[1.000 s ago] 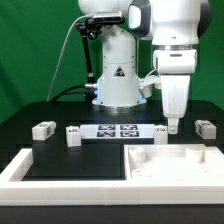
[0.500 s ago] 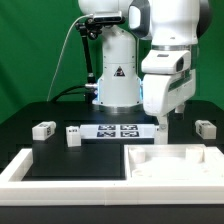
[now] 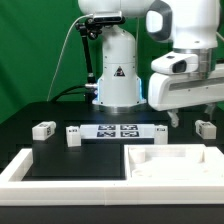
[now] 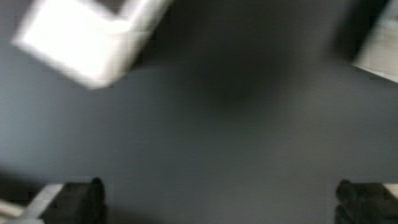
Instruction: Assemble one leg
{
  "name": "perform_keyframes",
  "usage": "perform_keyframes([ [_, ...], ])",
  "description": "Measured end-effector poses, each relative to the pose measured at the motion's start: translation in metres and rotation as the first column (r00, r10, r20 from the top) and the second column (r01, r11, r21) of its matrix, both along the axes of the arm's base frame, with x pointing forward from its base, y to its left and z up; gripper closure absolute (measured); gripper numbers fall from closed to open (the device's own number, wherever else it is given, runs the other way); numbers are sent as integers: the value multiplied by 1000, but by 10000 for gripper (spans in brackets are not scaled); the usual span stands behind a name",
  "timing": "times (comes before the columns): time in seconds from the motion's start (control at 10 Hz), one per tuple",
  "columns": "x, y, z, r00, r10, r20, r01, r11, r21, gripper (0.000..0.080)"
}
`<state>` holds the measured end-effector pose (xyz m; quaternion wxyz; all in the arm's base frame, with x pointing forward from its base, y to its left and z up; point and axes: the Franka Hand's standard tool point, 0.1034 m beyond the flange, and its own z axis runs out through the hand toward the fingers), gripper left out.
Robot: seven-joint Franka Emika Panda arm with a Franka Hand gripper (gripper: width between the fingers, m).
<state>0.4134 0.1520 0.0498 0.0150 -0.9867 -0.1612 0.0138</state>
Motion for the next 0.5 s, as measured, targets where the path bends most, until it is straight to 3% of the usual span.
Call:
perform_keyframes([
  [0.1,-2,10,0,993,-120,2,120,993,11,150],
  [0.5,-8,10,-3,983,-181,-26,182,983,21,150],
])
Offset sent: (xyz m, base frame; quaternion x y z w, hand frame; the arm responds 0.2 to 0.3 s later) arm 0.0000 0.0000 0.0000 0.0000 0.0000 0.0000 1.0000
